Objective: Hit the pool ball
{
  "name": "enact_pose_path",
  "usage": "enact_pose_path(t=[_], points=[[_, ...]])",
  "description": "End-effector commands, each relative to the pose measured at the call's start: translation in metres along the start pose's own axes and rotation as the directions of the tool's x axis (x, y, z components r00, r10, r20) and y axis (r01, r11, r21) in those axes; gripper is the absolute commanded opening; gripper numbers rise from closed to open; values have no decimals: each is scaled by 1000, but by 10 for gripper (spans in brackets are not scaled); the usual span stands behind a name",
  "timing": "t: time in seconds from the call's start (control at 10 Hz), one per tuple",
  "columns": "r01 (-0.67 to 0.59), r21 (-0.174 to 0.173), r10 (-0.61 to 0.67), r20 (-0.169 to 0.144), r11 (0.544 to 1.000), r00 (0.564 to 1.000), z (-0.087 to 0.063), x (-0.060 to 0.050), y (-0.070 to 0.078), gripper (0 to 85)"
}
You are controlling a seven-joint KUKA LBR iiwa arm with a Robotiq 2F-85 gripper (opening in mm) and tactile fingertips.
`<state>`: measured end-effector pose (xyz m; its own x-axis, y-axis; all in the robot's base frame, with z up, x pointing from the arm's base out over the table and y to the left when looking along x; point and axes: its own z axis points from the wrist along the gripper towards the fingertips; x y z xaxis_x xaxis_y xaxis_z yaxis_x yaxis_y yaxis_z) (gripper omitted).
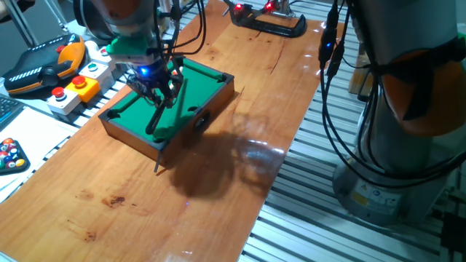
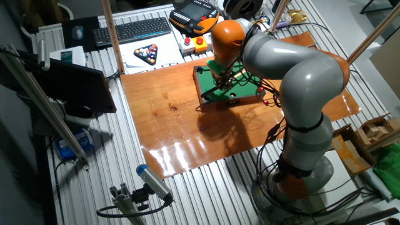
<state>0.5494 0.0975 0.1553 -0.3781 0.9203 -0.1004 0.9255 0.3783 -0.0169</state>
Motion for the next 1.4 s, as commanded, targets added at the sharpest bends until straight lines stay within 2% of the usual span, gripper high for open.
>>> enact_pose_path(t=[0.0,0.1,0.4,0.5,0.8,1.3], points=[[29,-1,-29,12,1000,1000,1,7,0,10],[62,1,-62,22,998,998,1,12,-1,10],[113,-12,-114,-16,993,993,5,10,2,10],[121,-11,-121,-20,993,992,5,10,2,10],[94,-11,-94,-18,996,995,7,15,2,10],[90,-13,-90,8,996,996,14,20,6,10]])
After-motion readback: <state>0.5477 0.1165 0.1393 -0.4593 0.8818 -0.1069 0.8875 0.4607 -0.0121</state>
